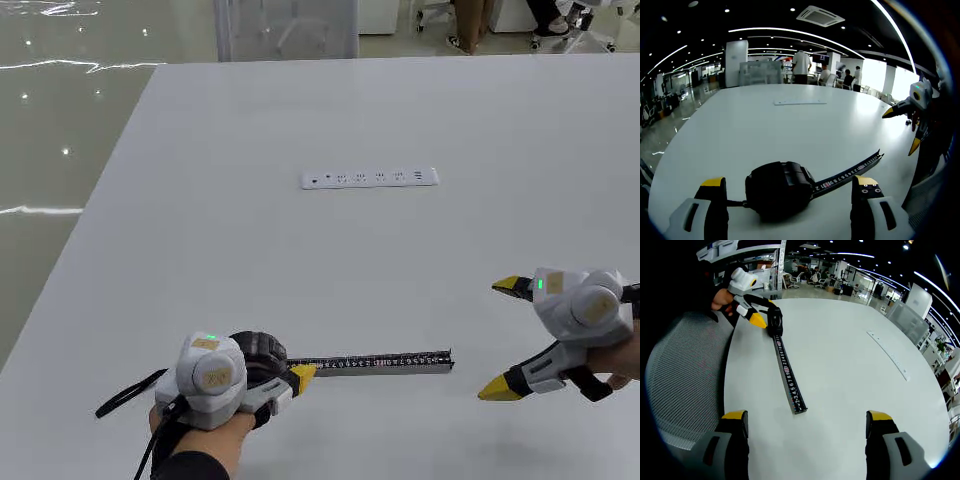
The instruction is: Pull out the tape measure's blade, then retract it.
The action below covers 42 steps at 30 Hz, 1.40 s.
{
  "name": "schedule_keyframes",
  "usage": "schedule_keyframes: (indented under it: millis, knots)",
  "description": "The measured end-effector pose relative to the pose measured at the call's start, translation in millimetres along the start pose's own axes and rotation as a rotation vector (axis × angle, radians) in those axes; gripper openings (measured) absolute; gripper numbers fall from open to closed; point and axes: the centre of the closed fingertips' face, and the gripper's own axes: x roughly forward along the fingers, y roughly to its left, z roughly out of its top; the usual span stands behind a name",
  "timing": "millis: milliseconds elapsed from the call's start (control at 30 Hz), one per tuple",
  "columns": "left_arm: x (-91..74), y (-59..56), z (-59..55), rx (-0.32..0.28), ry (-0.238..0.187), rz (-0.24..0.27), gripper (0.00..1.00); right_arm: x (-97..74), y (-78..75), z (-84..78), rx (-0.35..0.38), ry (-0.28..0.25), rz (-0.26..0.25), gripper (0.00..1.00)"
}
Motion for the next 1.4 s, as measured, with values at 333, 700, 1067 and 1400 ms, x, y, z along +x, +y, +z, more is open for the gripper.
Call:
schedule_keyframes:
  millis: [333,700,1067,1400]
  knots:
    - [8.1,13.8,2.3,-0.013,-0.037,0.025,1.00,25.9,3.3,2.4,-0.088,0.046,0.092,0.76]
    - [17.9,6.6,-12.4,0.058,-0.009,0.004,1.00,54.5,11.8,-9.1,-0.128,0.121,0.189,0.53]
    - [17.6,9.4,-12.8,0.031,-0.025,0.005,1.00,67.1,16.4,-20.1,-0.150,0.168,0.232,0.32]
    - [19.0,8.1,-13.3,0.023,-0.026,-0.002,0.99,71.0,15.0,-29.0,-0.153,0.191,0.251,0.17]
